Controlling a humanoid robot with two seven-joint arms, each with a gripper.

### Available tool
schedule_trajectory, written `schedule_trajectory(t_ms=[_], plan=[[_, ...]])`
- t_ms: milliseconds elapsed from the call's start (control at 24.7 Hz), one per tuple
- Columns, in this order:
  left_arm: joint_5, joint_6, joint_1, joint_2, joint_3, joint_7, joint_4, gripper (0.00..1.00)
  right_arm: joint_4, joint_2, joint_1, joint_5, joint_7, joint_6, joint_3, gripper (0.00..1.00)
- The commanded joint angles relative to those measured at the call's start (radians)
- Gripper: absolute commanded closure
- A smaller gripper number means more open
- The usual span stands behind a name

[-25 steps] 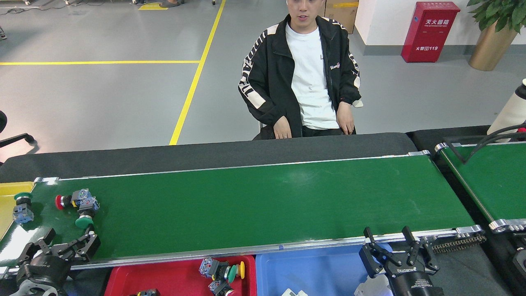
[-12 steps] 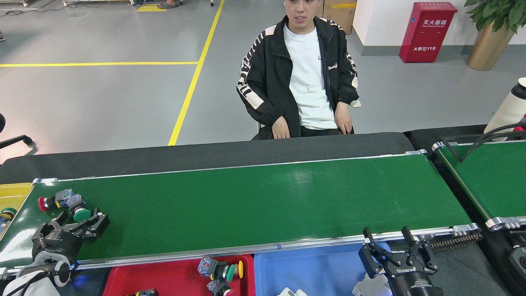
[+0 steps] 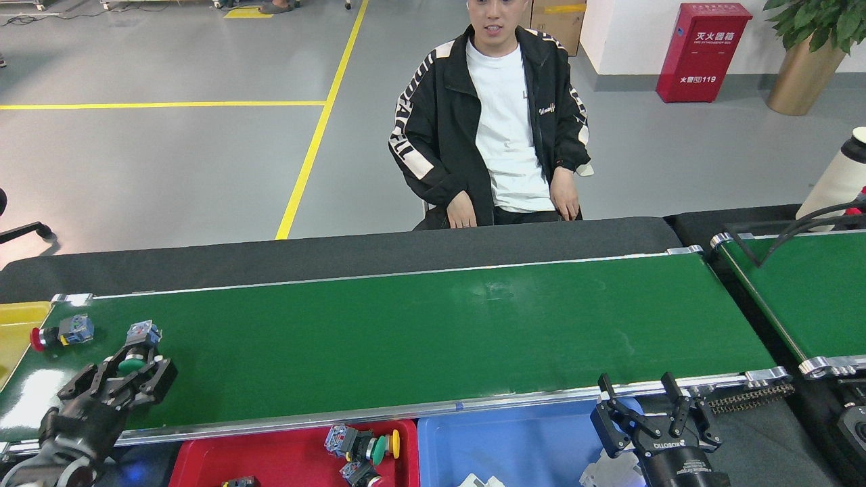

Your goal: Pick switch part from conveyor to tray

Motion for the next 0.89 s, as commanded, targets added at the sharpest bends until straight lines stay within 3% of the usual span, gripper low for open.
schedule_trajectory(t_ms=[0,162,364,445,485,525,687,849], plan=[[0.029,-0.147,0.092,0.006,0.0,0.001,-0.151,0.94,-0.015,-0.005,-0.011,-0.003,-0.008,-0.003,-0.001,0.02],[0.025,-0.147,0.297,-0.002,-0.049,0.0,-0.425,0.94,-0.017,-0.005,-0.01,-0.004,-0.008,-0.003,-0.001,0.02],[-0.064,-0.147,0.351,-0.003,-0.166,-0.005,-0.519,0.92,-0.021,-0.005,-0.003,-0.004,-0.008,-0.001,-0.003,0.02],[-0.11,-0.147,0.351,-0.014,-0.195,-0.002,-0.519,0.65,-0.021,-0.005,0.0,-0.004,-0.008,-0.001,-0.006,0.02],[-0.121,-0.147,0.351,-0.02,-0.204,-0.002,-0.519,0.45,-0.021,-0.005,0.0,-0.006,-0.008,0.0,-0.006,0.02],[-0.126,-0.147,0.352,-0.023,-0.207,-0.002,-0.519,0.0,-0.021,-0.005,0.0,-0.004,-0.009,0.0,-0.006,0.02],[-0.121,-0.147,0.357,-0.045,-0.181,-0.002,-0.514,0.0,-0.026,-0.005,-0.002,-0.006,-0.009,-0.001,-0.006,0.01],[-0.081,-0.147,0.357,-0.085,-0.06,0.0,-0.504,0.0,-0.032,-0.005,-0.003,-0.006,-0.009,0.0,-0.006,0.01]])
